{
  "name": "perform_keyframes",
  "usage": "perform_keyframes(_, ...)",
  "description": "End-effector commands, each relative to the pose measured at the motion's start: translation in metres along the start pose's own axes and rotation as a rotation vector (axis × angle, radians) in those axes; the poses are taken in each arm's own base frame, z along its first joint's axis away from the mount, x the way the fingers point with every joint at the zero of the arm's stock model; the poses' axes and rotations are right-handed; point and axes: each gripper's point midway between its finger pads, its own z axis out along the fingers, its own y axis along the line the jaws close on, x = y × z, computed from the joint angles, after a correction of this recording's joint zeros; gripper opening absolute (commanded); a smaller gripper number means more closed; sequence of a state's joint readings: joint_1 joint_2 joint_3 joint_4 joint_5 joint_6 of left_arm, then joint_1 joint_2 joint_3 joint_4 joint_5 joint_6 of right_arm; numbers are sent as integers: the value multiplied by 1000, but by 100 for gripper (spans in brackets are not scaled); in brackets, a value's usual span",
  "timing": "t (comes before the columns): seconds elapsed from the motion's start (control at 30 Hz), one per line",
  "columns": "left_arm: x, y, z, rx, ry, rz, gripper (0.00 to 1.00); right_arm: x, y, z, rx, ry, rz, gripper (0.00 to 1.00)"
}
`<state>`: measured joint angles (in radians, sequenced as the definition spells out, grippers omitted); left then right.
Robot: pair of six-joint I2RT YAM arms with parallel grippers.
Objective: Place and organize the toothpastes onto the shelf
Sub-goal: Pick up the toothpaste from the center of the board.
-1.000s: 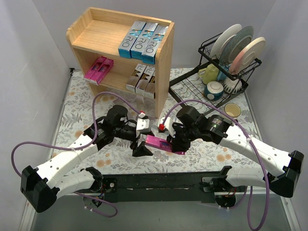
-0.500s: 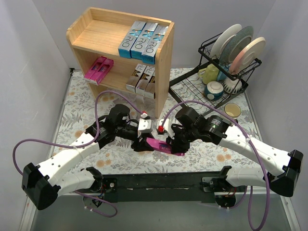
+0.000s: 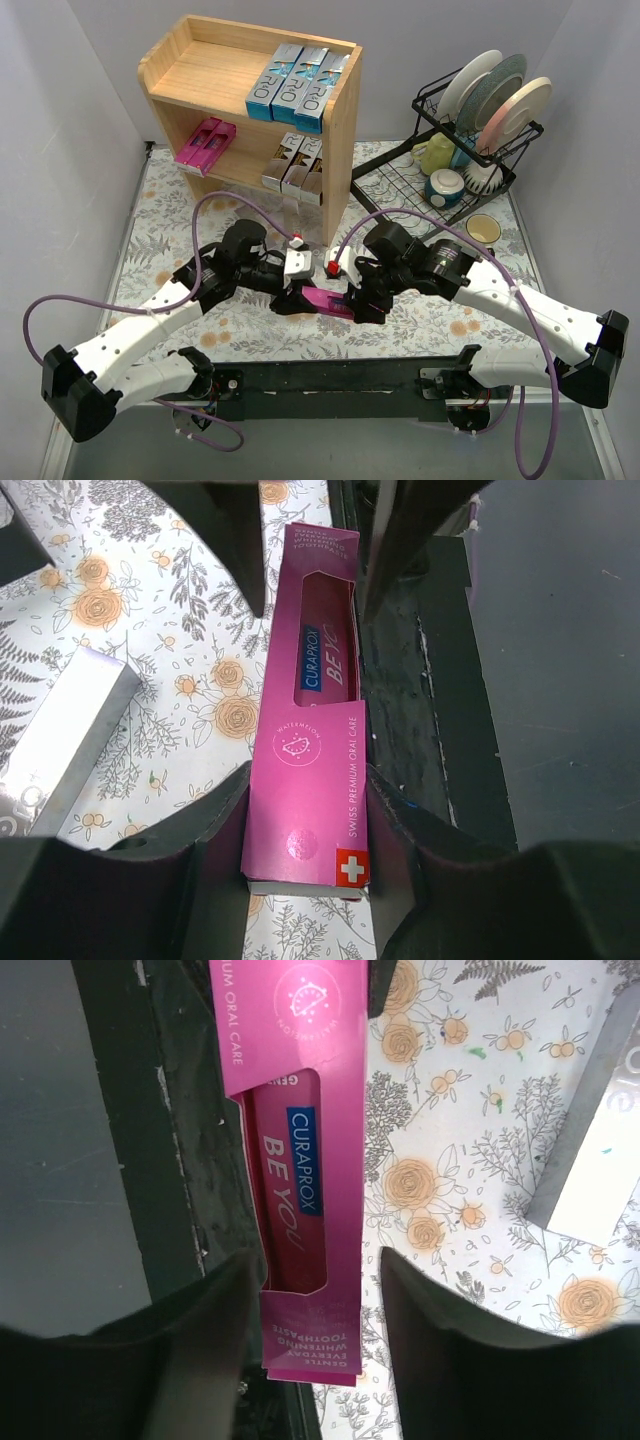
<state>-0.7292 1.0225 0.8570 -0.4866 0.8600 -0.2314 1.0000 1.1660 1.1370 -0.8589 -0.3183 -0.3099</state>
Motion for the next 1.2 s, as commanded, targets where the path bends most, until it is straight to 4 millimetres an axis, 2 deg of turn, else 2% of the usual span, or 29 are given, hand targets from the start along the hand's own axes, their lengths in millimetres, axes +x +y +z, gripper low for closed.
perform_keyframes(0.0, -4, 0, -7, -66, -20, 6, 17, -19, -7, -10, 54, -69, -28, 66)
perform_keyframes(0.07, -3, 7, -10, -125, -19, -14, 15, -21, -11, -15, 88, -82, -33, 73)
perform_keyframes(0.17, 0, 16, -20, -232, -15, -24, 9, -25, -21, -24, 167, -109, -33, 78)
perform_keyframes(0.3, -2, 31, -44, -426, -20, -65, 8, -34, -33, -39, 269, -182, -24, 84)
perform_keyframes(0.33, -6, 30, -53, -467, -33, -64, 8, -40, -36, -43, 295, -216, -27, 84)
perform_keyframes(0.37, -6, 37, -63, -536, -28, -70, 7, -41, -38, -44, 307, -221, -23, 85)
perform_keyframes(0.47, -14, 40, -87, -651, -44, -93, 7, -42, -46, -46, 359, -237, -11, 86)
perform_keyframes(0.53, -9, 45, -103, -747, -17, -124, 7, -41, -51, -47, 390, -245, -2, 88)
perform_keyframes(0.57, -17, 46, -113, -786, -30, -123, 6, -44, -57, -51, 425, -264, 2, 91)
perform_keyframes(0.63, -14, 55, -132, -904, -7, -157, 6, -44, -62, -53, 461, -275, 12, 93)
perform_keyframes(0.73, -19, 67, -161, -1070, -7, -179, 3, -43, -69, -53, 489, -273, 24, 95)
perform_keyframes(0.83, -30, 76, -193, -1242, -47, -182, 1, -38, -73, -51, 504, -262, 36, 96)
perform_keyframes(0.93, -46, 80, -217, -1355, -112, -160, 0, -33, -76, -50, 519, -257, 46, 96)
perform_keyframes(1.07, -70, 91, -233, -1442, -174, -99, 0, -30, -79, -49, 526, -259, 53, 96)
perform_keyframes(1.17, -86, 105, -229, -1447, -188, -50, 0, -27, -81, -48, 529, -259, 57, 96)
